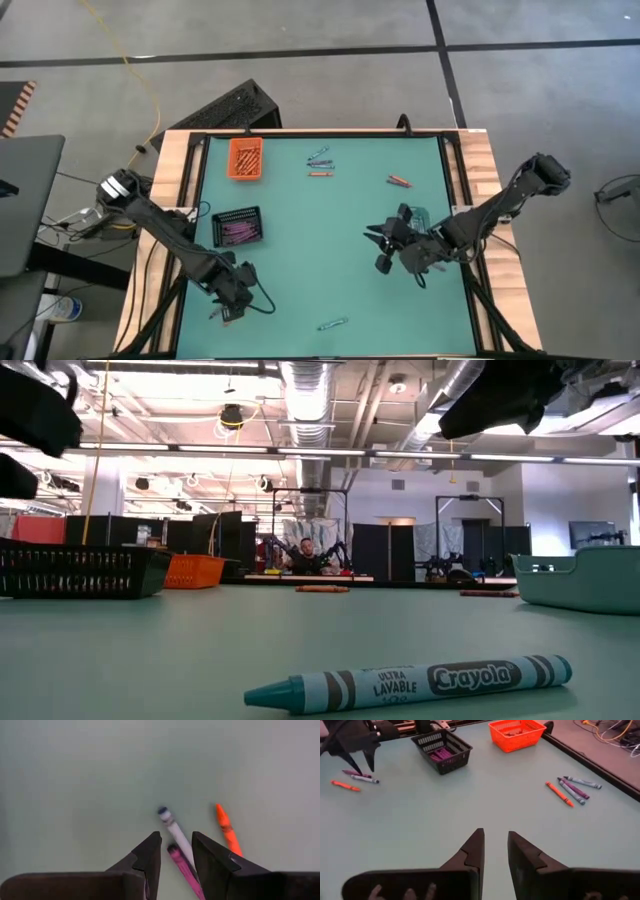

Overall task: Sort crayons
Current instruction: Put the blue crayon into the blue bin

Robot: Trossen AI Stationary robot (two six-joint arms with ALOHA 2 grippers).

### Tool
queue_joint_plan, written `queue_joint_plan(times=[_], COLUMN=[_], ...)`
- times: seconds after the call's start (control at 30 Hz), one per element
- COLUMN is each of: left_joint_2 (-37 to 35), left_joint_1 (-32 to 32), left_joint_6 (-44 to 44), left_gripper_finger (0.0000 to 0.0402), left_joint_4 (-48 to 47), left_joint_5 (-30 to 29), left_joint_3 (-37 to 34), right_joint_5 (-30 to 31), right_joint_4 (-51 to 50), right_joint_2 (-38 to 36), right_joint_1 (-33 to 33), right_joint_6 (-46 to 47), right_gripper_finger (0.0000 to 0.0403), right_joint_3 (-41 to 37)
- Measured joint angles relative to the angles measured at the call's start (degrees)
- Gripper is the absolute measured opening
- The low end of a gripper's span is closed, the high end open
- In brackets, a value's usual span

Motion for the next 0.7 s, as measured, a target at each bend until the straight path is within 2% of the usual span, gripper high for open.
queue_joint_plan(times=[0.17,0.47,0.7], left_joint_2=[1.6,1.5,1.5], left_joint_1=[0.2,0.1,0.0], left_joint_6=[0.1,1.2,-0.3], left_gripper_finger=[0.0098,0.0098,0.0098], left_joint_4=[0.2,2.6,7.2], left_joint_5=[-0.2,-4.0,-2.9], left_joint_3=[0.0,-0.4,-4.2], right_joint_5=[0.0,0.0,-0.1], right_joint_4=[-0.2,-0.6,-0.6], right_joint_2=[0.0,0.0,0.0], right_joint_1=[-0.5,-0.1,-0.1], right_joint_6=[0.0,0.0,0.0], right_gripper_finger=[0.0079,0.0079,0.0079], right_joint_3=[0.0,0.0,0.0])
